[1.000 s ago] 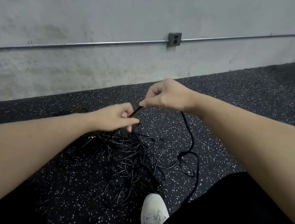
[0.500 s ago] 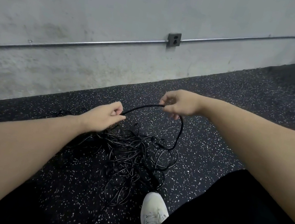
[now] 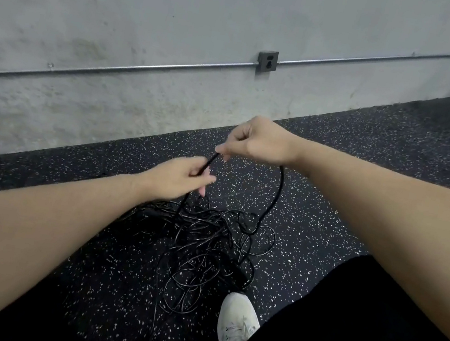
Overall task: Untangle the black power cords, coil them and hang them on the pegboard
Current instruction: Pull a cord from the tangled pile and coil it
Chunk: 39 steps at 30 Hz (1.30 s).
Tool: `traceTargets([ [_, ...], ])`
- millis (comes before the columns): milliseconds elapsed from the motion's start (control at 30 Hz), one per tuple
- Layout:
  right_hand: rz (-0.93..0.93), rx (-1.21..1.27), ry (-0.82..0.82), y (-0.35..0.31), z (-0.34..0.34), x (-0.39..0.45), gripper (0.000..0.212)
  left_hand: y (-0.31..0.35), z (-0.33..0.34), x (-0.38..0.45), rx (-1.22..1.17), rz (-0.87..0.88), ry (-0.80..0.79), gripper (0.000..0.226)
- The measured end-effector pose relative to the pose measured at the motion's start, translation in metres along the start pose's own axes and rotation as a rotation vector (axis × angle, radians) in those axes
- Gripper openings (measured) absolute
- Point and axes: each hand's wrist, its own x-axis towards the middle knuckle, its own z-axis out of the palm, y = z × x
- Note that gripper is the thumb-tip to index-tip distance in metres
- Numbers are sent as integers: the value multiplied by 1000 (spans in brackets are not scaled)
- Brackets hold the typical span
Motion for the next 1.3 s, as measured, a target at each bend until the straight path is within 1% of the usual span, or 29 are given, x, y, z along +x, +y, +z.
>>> traceTargets([
  [100,-50,87,53,-6,-1,-5,25,-28,8,-2,204,-108,-131,21],
  [167,-67,163,109,-7,-2,-6,24,-48,7,-6,215,-180,-170,22],
  [200,-68,191,134,-6,-3,-6,24,-56,6,-7,202,-203,-160,23],
  [267,-51,197,190,0,-7,-5,27,-66,3,-6,166,-213,-84,26],
  [333,-27,119,251,9,-12,-2,28,-67,1,-5,114,-223,25,29],
  [400,16,11,281,23,-15,3,23,-63,-4,-5,98,-219,118,30],
  [433,60,-45,277,30,-17,4,22,-58,-7,-7,85,-212,146,29],
  [467,115,-112,255,36,-18,3,26,-50,-10,-7,53,-209,180,29],
  [533,198,-227,173,42,-16,0,37,-31,-18,-6,-42,-211,292,39],
  [600,204,-225,128,42,-12,0,41,-11,-27,0,-112,-176,380,40],
  [633,187,-198,127,39,-9,1,41,-3,-30,3,-113,-143,374,37],
  [667,163,-179,117,35,-7,3,40,4,-33,5,-90,-105,337,32],
  [767,109,-155,-5,19,1,9,28,19,-29,1,48,9,172,16],
  [833,80,-209,-88,9,6,10,27,20,-27,-4,84,46,151,9],
  [867,55,-235,-92,6,8,10,29,18,-26,-6,74,57,145,11],
  [967,-25,-162,-23,-2,3,6,32,11,-24,-11,25,70,122,22],
  [1033,-54,-71,25,-7,-2,1,30,5,-20,-15,4,20,91,30],
  [1100,-78,1,74,-10,-6,-5,28,-9,-15,-18,-1,-65,17,29],
  [1167,-95,73,139,-10,-8,-9,27,-27,-13,-19,26,-115,-55,24],
  [1200,-96,116,173,-8,-10,-9,27,-33,-12,-18,35,-126,-58,23],
  [1300,-75,200,264,1,-14,-8,29,-36,-13,-16,-39,-143,36,29],
])
